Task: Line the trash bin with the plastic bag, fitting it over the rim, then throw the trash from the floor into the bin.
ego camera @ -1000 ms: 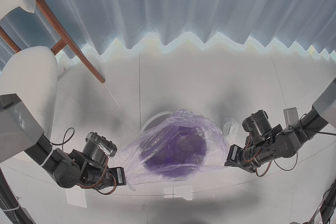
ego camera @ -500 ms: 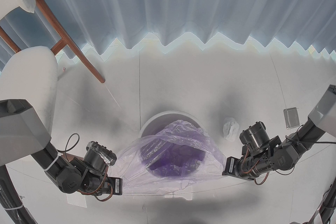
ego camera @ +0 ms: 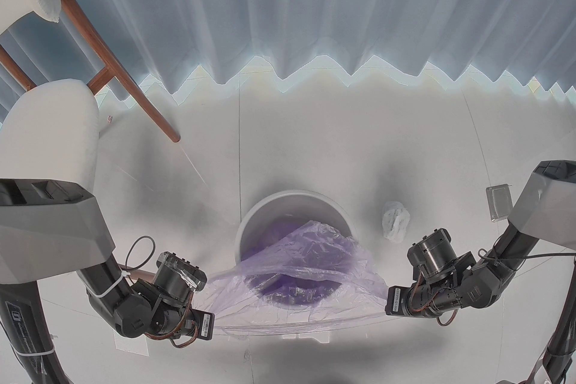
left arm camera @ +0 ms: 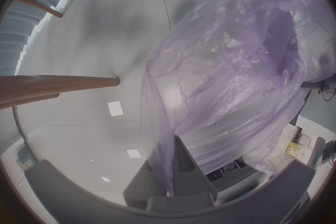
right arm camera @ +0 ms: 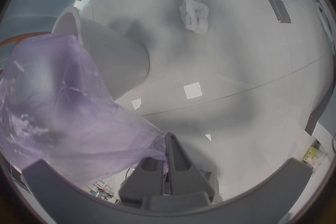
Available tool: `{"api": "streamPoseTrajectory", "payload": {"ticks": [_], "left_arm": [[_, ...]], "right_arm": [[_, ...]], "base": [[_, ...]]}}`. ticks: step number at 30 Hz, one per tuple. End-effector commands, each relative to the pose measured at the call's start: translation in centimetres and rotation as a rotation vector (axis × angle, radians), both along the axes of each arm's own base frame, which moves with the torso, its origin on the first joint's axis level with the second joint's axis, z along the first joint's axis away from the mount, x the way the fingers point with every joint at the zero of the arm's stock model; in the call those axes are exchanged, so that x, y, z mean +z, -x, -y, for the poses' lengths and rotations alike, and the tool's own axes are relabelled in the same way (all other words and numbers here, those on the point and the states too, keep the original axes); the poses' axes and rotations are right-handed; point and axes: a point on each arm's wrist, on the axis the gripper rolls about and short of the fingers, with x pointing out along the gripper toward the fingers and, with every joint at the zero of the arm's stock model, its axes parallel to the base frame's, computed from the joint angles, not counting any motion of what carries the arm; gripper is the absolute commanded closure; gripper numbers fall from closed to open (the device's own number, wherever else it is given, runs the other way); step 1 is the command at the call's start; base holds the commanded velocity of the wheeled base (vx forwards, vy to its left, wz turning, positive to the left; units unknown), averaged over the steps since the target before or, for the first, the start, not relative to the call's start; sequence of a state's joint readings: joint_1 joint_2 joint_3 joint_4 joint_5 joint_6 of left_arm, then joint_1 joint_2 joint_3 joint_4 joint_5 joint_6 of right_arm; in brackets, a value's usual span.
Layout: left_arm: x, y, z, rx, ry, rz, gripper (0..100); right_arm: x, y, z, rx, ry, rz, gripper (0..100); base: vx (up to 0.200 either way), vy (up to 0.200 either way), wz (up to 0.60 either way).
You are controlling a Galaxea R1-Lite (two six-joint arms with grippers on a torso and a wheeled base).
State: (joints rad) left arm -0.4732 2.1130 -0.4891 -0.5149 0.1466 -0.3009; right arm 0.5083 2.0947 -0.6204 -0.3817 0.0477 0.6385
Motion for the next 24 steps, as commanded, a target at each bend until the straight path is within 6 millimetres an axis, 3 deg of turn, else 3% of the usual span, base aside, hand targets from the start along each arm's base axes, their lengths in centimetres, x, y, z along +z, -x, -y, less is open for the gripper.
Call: {"api": "streamPoseTrajectory", "payload": {"ticks": [1, 6, 12, 18, 23, 24], "left_arm": [[-1.1, -0.4, 0.0, 0.008, -0.013, -0.021, 100], [-1.8, -1.9, -0.3, 0.041, -0.001, 0.010, 100], [-1.5, -4.2, -0.5, 0.081, 0.050, 0.125, 100], [-1.3, -5.1, 0.2, 0.072, 0.103, 0.241, 100], [-0.9, -4.4, 0.4, 0.054, 0.151, 0.317, 100], [-0.9, -4.3, 0.4, 0.052, 0.154, 0.319, 0]], "right_arm": [[-0.8, -0.6, -0.1, -0.006, 0.006, -0.010, 100], [-1.3, -2.5, -0.3, -0.040, -0.002, 0.038, 100], [-0.5, -4.9, -0.6, -0.084, -0.019, 0.125, 100], [-0.4, -5.3, -0.5, -0.118, 0.006, 0.154, 100], [0.4, -4.8, -0.2, -0.123, -0.005, 0.176, 100], [0.6, -4.7, -0.2, -0.122, -0.007, 0.178, 0]], "base": [[0.000, 0.000, 0.00], [0.000, 0.000, 0.00], [0.000, 0.000, 0.00], [0.000, 0.000, 0.00], [0.000, 0.000, 0.00], [0.000, 0.000, 0.00]]}}
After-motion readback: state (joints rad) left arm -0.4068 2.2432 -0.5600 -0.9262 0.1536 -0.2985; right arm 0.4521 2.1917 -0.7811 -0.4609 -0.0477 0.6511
